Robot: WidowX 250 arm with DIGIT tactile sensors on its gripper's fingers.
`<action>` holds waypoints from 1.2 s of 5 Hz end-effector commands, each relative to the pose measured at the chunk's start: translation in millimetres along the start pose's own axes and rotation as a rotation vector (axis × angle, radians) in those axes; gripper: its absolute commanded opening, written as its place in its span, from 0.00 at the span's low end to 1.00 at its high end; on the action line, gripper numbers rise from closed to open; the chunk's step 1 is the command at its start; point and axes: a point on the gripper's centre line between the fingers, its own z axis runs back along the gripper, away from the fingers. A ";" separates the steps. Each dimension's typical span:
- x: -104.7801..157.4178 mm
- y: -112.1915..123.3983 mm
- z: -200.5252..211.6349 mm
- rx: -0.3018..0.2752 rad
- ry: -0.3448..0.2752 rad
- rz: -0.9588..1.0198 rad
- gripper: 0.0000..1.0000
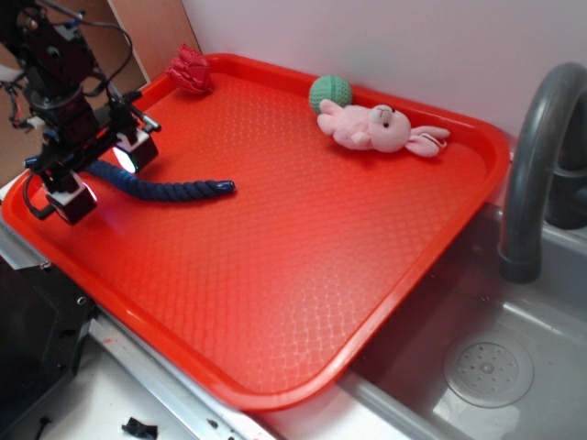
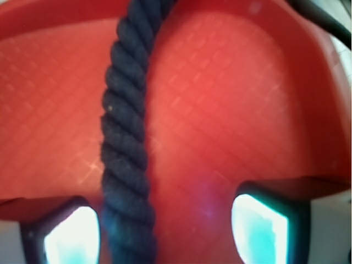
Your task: Grab the blue rope.
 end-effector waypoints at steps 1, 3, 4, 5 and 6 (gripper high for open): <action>-0.4 9.5 -4.5 -0.030 -0.021 -0.022 0.00; -3.6 7.9 -8.0 -0.021 -0.035 -0.048 0.00; -7.1 0.1 3.0 0.024 -0.145 -0.192 0.00; -17.6 -10.7 31.5 -0.061 -0.118 -0.420 0.00; -27.7 -12.0 68.8 -0.131 -0.019 -0.647 0.00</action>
